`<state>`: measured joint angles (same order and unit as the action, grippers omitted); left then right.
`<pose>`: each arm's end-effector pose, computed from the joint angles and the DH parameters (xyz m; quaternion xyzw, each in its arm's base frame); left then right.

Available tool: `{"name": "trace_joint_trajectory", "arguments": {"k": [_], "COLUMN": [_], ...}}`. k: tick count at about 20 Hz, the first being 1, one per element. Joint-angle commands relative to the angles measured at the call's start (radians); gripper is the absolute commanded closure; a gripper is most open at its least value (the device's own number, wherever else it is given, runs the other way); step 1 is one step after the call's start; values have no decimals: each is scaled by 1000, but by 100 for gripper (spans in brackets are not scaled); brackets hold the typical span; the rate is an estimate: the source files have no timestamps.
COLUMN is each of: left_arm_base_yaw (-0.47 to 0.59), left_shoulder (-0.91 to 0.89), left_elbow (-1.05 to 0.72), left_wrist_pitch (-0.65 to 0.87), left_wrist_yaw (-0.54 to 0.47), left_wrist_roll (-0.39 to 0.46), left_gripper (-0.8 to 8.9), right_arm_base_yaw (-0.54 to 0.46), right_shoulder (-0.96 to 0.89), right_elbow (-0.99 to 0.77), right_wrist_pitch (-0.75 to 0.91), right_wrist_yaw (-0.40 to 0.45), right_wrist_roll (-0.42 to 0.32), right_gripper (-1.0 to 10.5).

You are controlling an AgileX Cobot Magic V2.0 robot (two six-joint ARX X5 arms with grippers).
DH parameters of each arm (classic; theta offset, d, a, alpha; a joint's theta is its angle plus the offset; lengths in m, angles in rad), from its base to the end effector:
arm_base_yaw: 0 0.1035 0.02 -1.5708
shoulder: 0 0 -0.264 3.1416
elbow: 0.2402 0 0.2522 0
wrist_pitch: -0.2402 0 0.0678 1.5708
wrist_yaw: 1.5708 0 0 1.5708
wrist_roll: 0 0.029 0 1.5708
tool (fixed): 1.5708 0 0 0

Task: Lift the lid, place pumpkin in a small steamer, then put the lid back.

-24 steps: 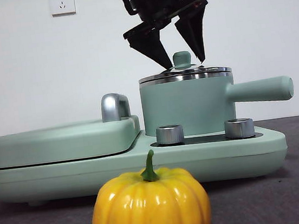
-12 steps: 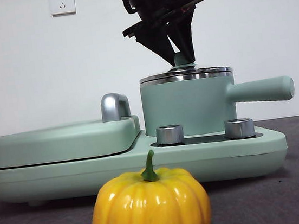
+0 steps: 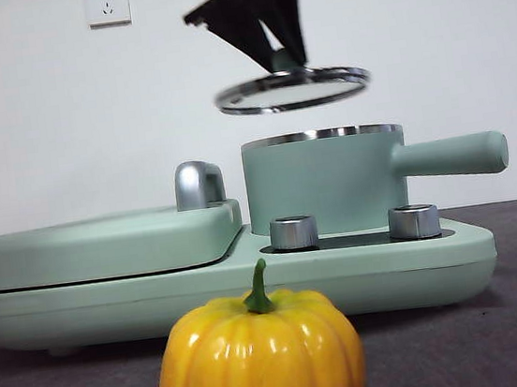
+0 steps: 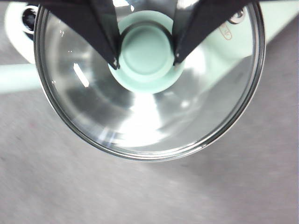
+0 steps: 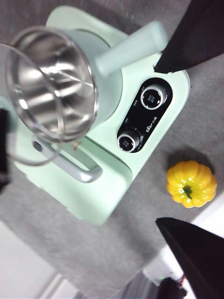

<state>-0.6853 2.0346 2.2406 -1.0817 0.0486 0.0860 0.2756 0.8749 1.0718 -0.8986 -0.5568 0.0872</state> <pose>0.3302 -0.2717 0.3741 0.1689 0.3883 -0.3419 0.8389 0.1400 0.0555 0.3532 0.0856 0.3565 0.3645 0.8560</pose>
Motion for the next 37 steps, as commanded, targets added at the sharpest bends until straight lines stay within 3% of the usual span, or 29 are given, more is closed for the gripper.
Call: {"name": "trace_joint_trajectory", "arguments": {"k": [1, 4, 7, 12, 19, 23, 37], "left_arm_base_yaw": [36, 107, 189, 306, 406, 441, 510], "left_shoulder": [-39, -66, -86, -93, -93, -93, -93], "left_elbow": [40, 40, 40, 40, 40, 40, 40], "left_wrist_pitch": [-13, -30, -29, -31, -34, -36, -31], "left_wrist_yaw": [-1, -1, -1, -1, -1, 0, 1], "left_wrist_roll": [5, 3, 2, 2, 0, -2, -20], "left_gripper": [792, 792, 792, 792, 792, 792, 792], "right_arm_base_yaw": [126, 311, 468, 623, 696, 716, 760], "right_shoulder": [82, 198, 316, 476, 599, 631, 837], "right_elbow": [49, 86, 102, 107, 107, 107, 107], "right_wrist_pitch": [8, 8, 8, 26, 69, 101, 67], "right_wrist_yaw": [70, 189, 251, 304, 306, 353, 348], "right_wrist_roll": [29, 53, 72, 82, 92, 93, 108], "right_gripper": [463, 463, 463, 449, 353, 342, 341]}}
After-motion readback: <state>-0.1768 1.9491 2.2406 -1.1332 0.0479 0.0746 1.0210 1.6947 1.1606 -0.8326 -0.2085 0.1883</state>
